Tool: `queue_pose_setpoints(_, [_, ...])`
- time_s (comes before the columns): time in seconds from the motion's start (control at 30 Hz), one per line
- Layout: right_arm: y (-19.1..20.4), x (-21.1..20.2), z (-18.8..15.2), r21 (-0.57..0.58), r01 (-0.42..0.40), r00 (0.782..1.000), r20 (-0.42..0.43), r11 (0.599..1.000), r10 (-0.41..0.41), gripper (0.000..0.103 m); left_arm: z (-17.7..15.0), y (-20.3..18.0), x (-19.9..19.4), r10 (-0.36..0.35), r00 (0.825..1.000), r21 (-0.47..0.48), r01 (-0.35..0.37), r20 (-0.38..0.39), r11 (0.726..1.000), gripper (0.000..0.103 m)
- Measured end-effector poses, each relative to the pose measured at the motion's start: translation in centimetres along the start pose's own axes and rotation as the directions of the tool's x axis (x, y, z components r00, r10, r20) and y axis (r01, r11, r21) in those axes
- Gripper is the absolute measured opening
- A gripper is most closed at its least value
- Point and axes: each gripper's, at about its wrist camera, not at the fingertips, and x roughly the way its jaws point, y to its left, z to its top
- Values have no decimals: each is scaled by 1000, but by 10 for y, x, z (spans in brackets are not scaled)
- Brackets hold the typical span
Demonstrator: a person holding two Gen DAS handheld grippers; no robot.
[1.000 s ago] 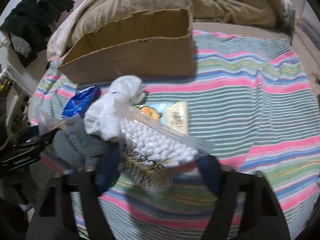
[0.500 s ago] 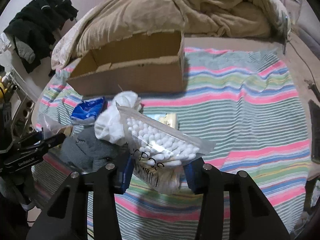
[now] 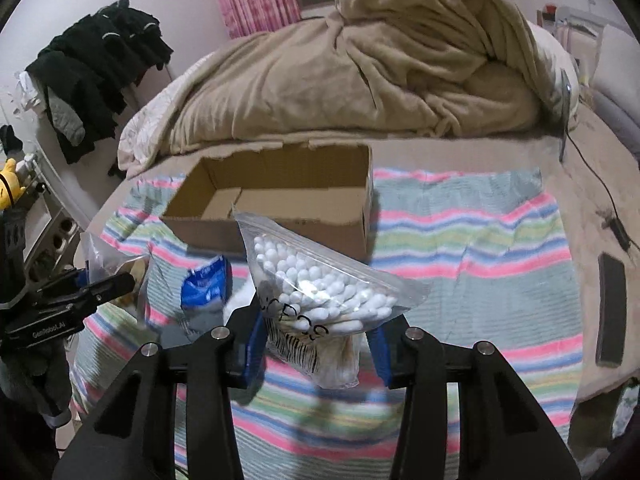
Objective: Organize objects
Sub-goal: 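Carry both bags into the cardboard box and open both tools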
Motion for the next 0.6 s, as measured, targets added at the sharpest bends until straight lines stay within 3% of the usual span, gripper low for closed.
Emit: queue_pose_setpoints(0.6, [-1, 23, 66, -63, -1, 997, 78, 998, 6, 46, 56, -10, 30, -63, 995, 10, 62, 71, 998, 52])
